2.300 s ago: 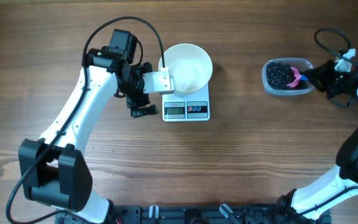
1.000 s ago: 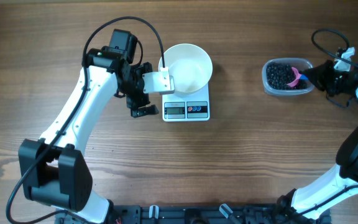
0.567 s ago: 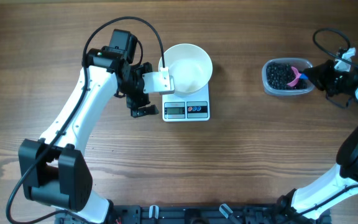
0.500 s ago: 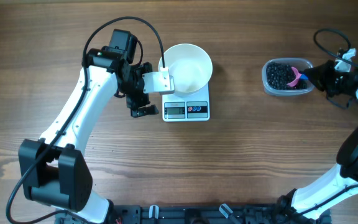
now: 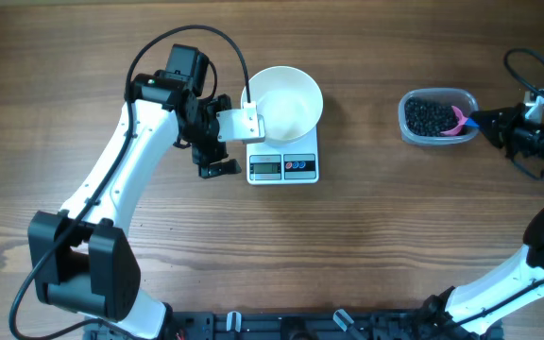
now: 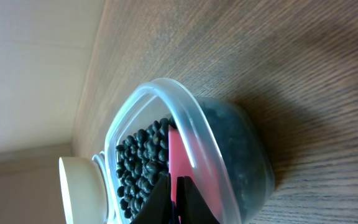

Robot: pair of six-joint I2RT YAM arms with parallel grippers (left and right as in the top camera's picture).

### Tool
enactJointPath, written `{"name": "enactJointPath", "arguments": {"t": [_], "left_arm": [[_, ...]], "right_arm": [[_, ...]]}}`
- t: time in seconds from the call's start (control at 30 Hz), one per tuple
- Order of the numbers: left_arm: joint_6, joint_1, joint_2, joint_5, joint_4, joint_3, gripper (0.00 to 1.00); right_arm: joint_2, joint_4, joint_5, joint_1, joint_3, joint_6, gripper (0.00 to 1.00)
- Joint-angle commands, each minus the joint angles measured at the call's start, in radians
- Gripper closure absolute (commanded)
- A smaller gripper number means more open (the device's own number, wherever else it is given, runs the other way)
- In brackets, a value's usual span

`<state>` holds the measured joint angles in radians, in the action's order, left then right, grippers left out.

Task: Scoop item into bowl and weigh 150g on scale

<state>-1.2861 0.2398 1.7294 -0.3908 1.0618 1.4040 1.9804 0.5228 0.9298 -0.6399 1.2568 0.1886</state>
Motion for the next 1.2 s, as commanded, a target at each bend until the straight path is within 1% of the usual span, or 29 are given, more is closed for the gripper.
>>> {"name": "enactJointPath", "arguments": {"t": [0.0, 0.5, 0.7, 1.17], "left_arm": [[-0.019, -0.006, -0.013, -0.012, 0.001, 0.0, 0.0], [-0.019, -0.006, -0.013, -0.012, 0.001, 0.0, 0.0], [-0.019, -0.006, -0.013, -0.012, 0.001, 0.0, 0.0], [-0.019, -0.006, -0.013, -0.012, 0.001, 0.0, 0.0]], "right_arm": [[0.022, -0.005, 0.031, -0.009, -0.017, -0.042, 0.96], [0.003, -0.036, 0.077, -0.009, 0.039, -0.032, 0.96], [0.003, -0.118, 0.209, -0.009, 0.039, -0.005, 0.96], [0.003, -0.111, 0.209, -0.01, 0.039, 0.009, 0.96]]}}
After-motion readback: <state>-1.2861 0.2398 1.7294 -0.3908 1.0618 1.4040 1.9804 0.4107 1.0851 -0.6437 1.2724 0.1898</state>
